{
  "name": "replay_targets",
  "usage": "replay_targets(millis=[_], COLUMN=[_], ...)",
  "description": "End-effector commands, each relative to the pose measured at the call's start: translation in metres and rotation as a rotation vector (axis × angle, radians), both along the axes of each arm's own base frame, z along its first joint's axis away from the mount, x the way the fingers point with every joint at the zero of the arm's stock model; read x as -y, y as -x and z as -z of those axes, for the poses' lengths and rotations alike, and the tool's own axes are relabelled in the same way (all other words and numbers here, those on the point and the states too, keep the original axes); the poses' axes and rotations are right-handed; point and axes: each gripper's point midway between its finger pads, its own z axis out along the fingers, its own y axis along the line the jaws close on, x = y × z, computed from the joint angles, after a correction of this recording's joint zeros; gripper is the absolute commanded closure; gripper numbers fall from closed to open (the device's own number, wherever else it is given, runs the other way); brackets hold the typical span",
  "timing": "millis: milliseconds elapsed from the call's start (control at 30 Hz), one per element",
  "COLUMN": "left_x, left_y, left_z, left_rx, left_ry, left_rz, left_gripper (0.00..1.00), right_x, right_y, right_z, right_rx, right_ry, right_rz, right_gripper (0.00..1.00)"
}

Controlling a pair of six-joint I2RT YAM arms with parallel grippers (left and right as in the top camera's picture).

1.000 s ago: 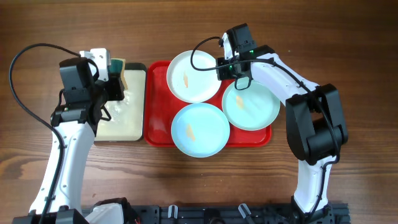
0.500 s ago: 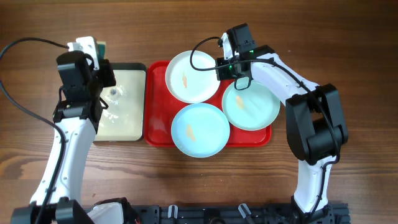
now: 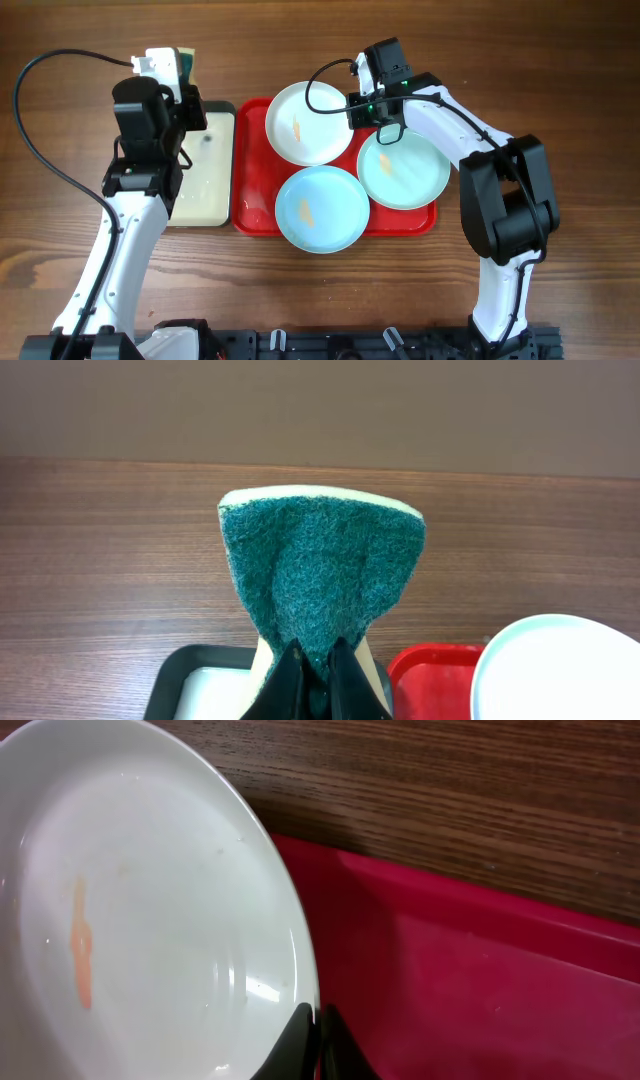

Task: Clean dirty plates on tray and stack at the side
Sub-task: 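Lift the sponge with the left gripper while right gripper tilts the white plate, then move the sponge with the left gripper over the white plate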

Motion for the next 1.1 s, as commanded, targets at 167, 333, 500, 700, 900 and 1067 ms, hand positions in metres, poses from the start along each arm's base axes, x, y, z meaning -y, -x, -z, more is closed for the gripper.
replay_targets(millis=[167,333,500,700,900,1067], left_x=[0.002,0.002,0.001,0.025,0.083,0.122], left_y=[0.013,0.022,0.009,-0.018,-0.012,-0.006], left_z=[0.031,0.081,0.070,0.013,0.032,0.071], left_rx=[-0.138,-0.305,-0.287,-0.168,-0.248,-0.358], left_ry=[0.001,0.014,0.073,0.251,0.299,0.277], left_rz=[0.004,-0.002,-0.047,-0.034,0.105,0.176], left_gripper=[0.96,0.96,0.96,0.96,0.96,0.96], right_x=[-0.003,-0.003,-0.003,-0.010,-0.024,-0.030], right_y=[0.006,0.006,0.006,0.009,0.016,0.018], right_z=[0.014,0.014,0.014,0.014,0.013,0.013], right_rx=[-0.030,-0.030,-0.030,-0.045,-0.048,-0.044], right_ry=[-0.002,-0.002,-0.003,-0.020,-0.035,-0.032], right_rz=[-0.020,-0.021,-0.022,-0.007,-0.033,-0.046], right_gripper=[0.96,0.96,0.95,0.96,0.96,0.96])
